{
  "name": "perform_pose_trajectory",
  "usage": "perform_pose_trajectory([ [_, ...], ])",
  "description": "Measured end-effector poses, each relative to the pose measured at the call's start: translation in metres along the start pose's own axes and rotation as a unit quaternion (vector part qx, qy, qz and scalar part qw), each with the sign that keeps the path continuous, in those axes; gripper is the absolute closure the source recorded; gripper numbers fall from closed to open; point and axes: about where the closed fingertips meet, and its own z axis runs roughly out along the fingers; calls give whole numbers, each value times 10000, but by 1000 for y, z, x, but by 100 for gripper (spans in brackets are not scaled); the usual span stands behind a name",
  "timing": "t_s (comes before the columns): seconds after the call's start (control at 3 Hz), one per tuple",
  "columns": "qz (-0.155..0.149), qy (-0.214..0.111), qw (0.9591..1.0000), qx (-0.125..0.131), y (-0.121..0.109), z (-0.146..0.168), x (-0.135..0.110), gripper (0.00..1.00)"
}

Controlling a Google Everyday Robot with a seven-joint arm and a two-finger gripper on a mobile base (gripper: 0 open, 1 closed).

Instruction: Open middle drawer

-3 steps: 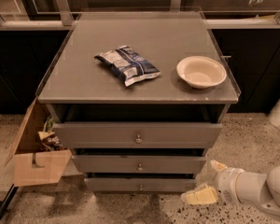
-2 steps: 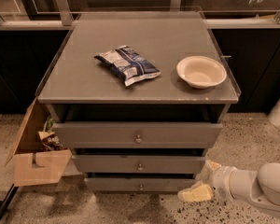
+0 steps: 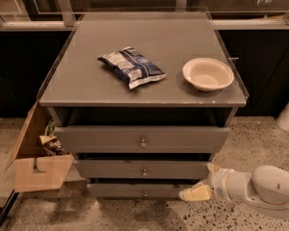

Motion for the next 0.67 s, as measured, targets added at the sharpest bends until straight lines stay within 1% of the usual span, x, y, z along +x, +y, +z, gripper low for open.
perform_pose_trajectory([
  [0.33, 18, 2, 10000, -14, 0, 3, 1, 16],
  [0.67, 18, 2, 10000, -14, 0, 3, 1, 40],
])
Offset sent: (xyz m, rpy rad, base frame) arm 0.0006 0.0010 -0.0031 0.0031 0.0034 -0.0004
